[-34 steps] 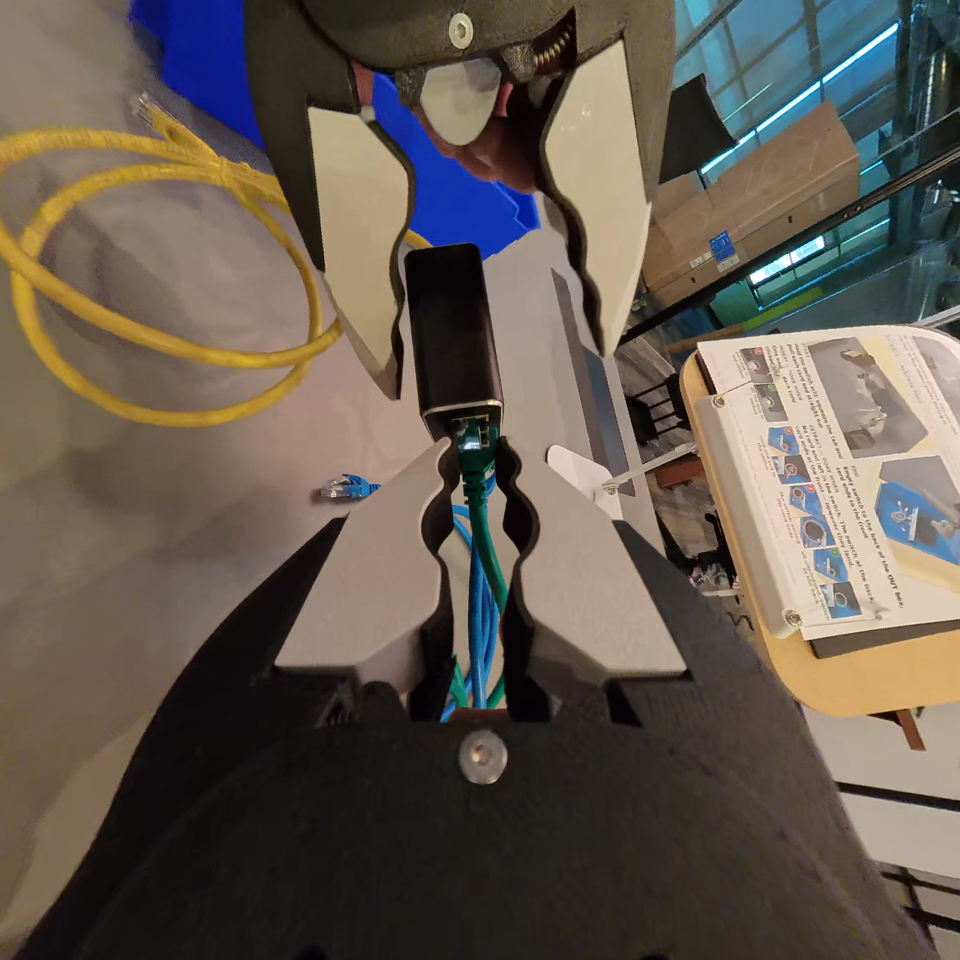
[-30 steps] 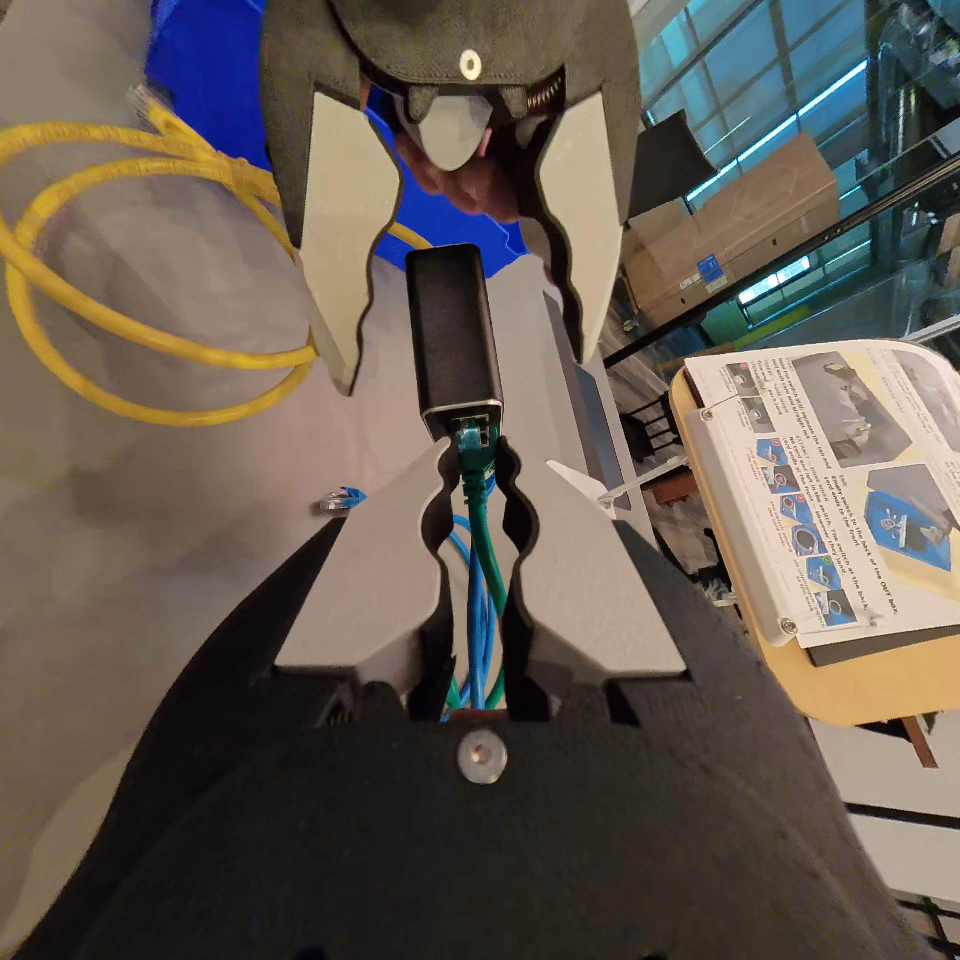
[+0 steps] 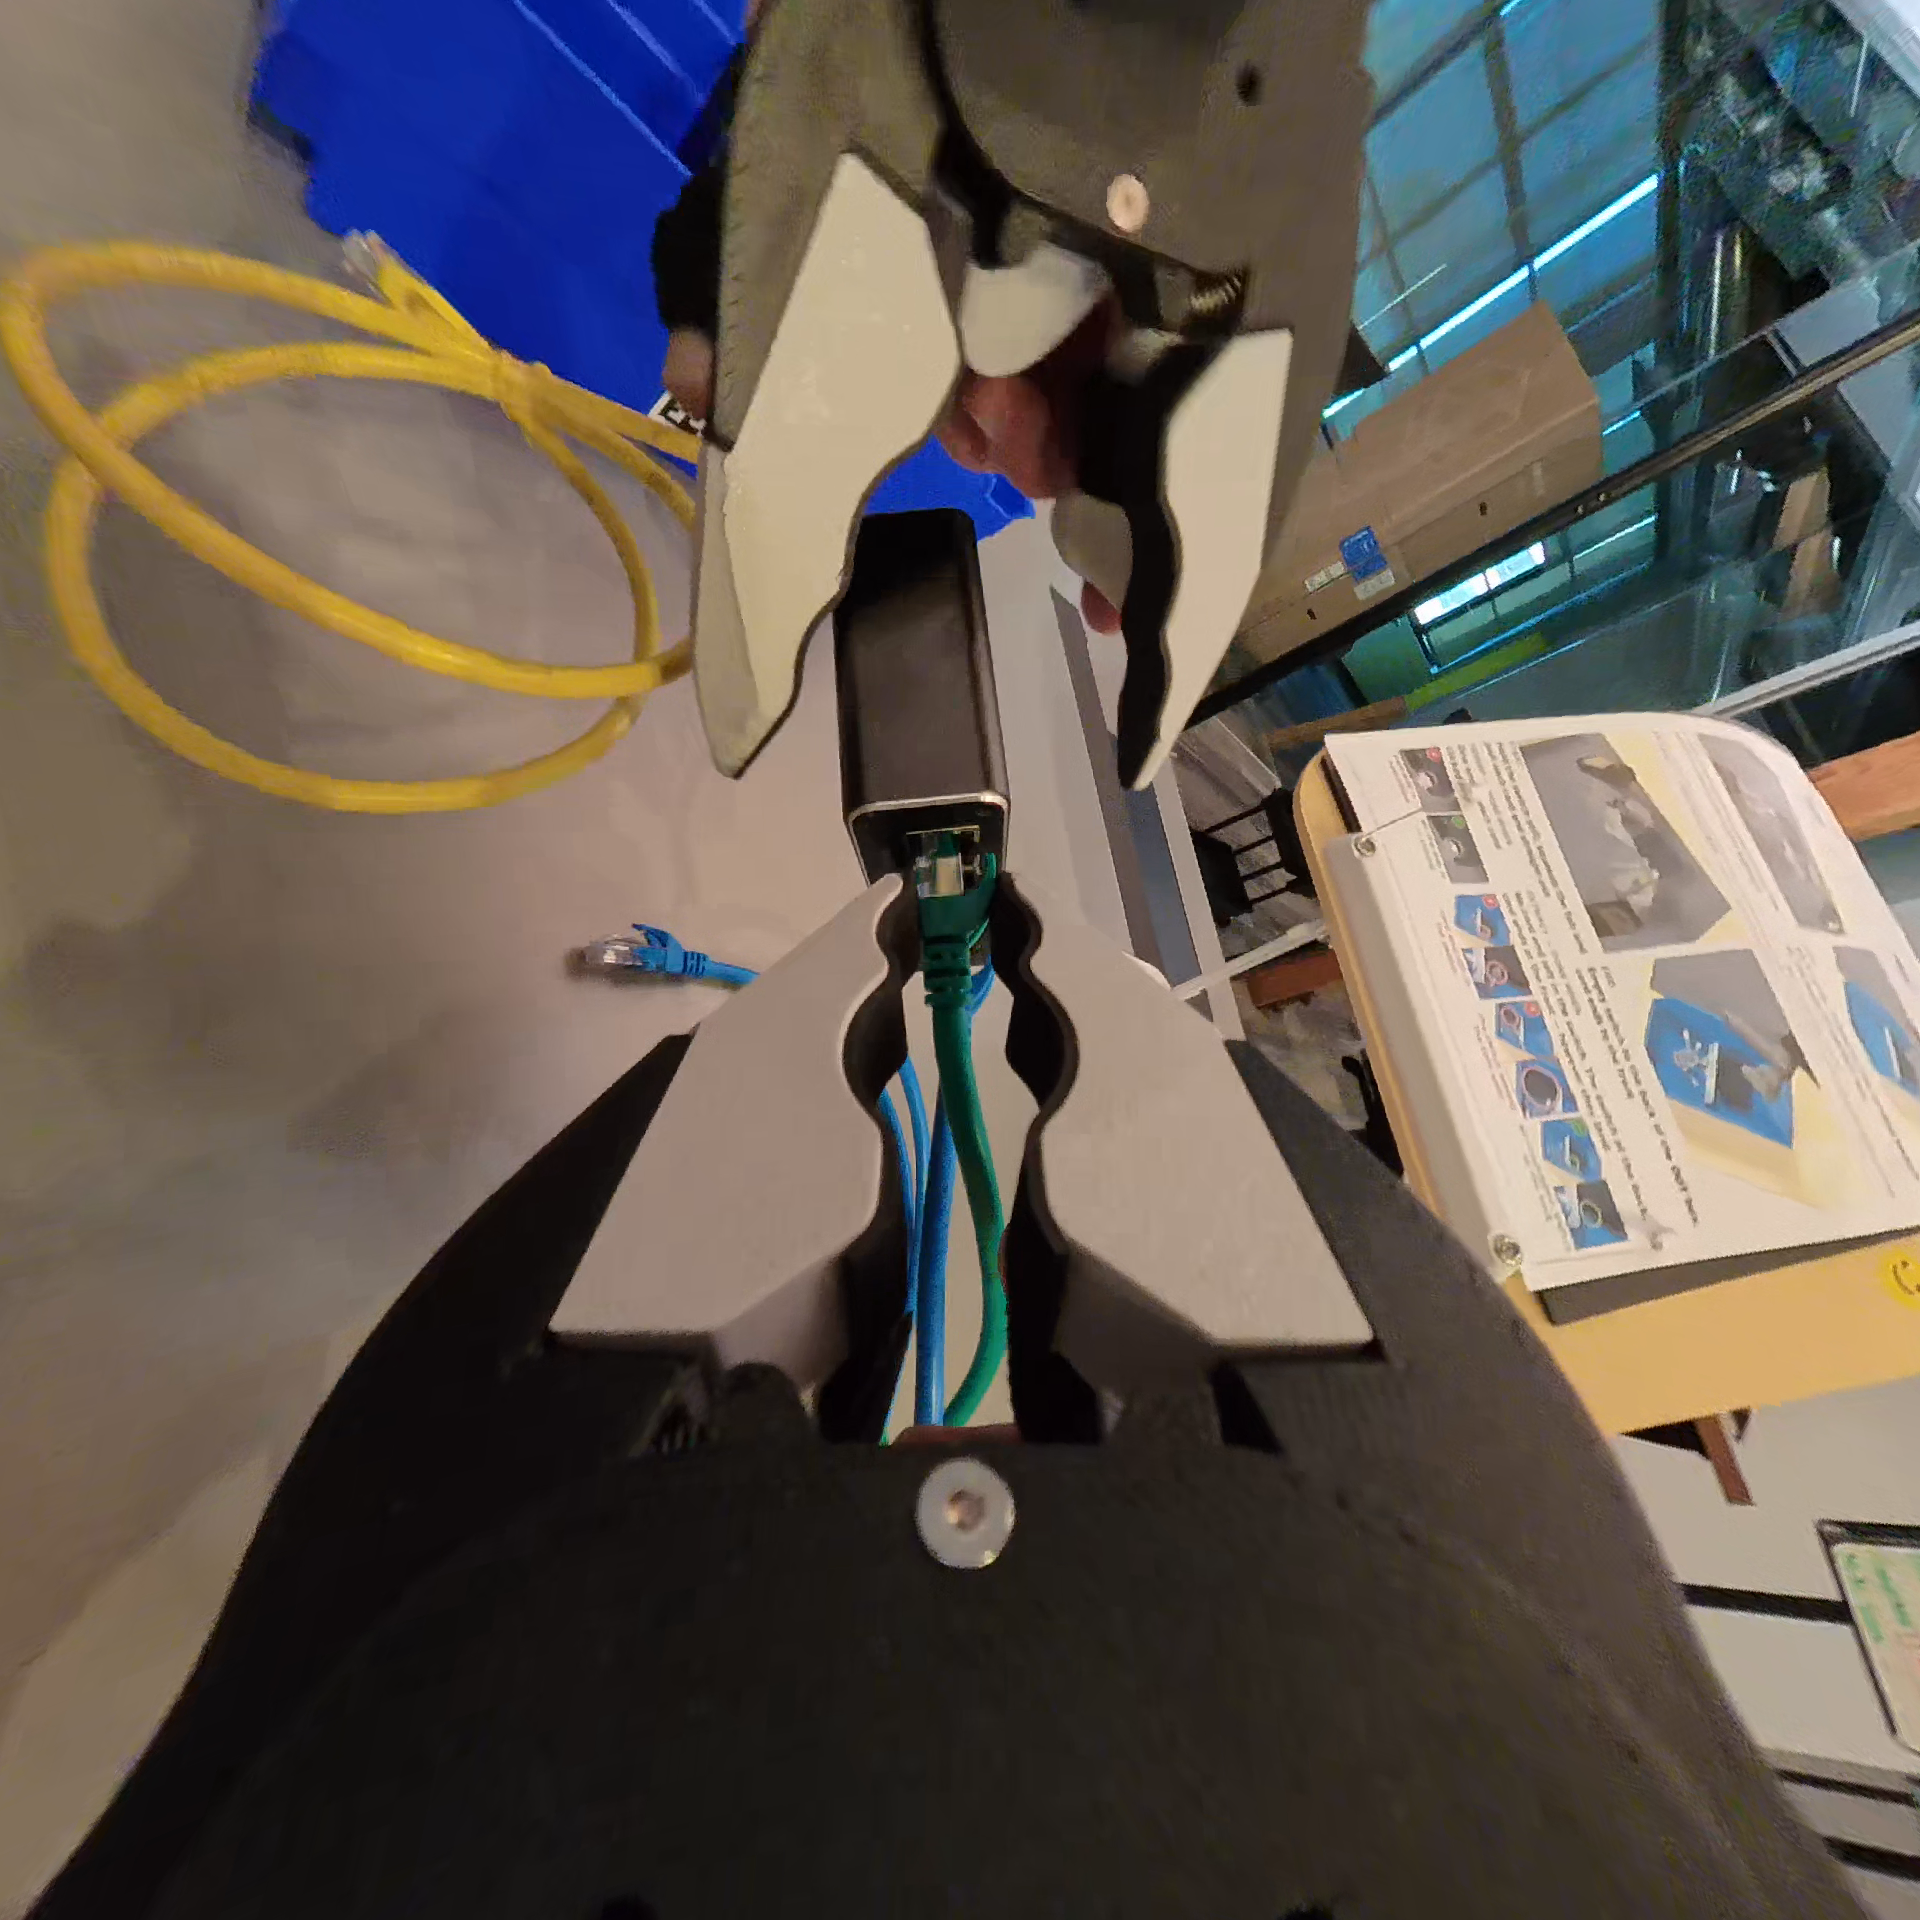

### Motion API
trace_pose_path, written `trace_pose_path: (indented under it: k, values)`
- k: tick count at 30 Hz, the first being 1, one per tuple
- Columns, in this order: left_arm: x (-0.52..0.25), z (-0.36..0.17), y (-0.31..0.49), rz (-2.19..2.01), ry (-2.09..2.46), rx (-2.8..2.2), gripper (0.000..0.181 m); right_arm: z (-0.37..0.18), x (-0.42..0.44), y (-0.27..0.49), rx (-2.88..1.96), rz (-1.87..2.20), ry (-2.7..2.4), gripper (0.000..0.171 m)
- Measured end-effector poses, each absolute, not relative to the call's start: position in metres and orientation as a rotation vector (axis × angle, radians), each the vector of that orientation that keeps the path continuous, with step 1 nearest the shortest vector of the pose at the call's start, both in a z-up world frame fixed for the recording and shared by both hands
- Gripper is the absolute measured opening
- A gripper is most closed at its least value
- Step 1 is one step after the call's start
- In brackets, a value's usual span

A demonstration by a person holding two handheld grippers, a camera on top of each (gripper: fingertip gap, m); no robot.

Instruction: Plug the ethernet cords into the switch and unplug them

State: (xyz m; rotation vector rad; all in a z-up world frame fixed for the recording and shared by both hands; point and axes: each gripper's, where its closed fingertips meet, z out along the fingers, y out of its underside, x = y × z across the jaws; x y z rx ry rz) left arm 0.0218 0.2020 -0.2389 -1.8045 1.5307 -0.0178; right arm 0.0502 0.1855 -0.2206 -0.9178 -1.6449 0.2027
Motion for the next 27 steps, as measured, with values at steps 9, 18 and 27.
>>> trace_pose_path:
  k: [9,18,27]
  values:
    - [0.019,-0.225,0.205,0.365,1.468,-1.632,0.084,-0.218,0.051,0.189,-0.974,0.193,-1.633,0.009]
    - [0.03,-0.227,0.208,0.672,1.528,-1.46,0.042,-0.213,0.045,0.185,-1.018,0.231,-1.631,0.01]
    - [0.032,-0.229,0.207,0.613,1.603,-1.524,0.037,-0.211,0.047,0.187,-0.949,0.225,-1.636,0.011]
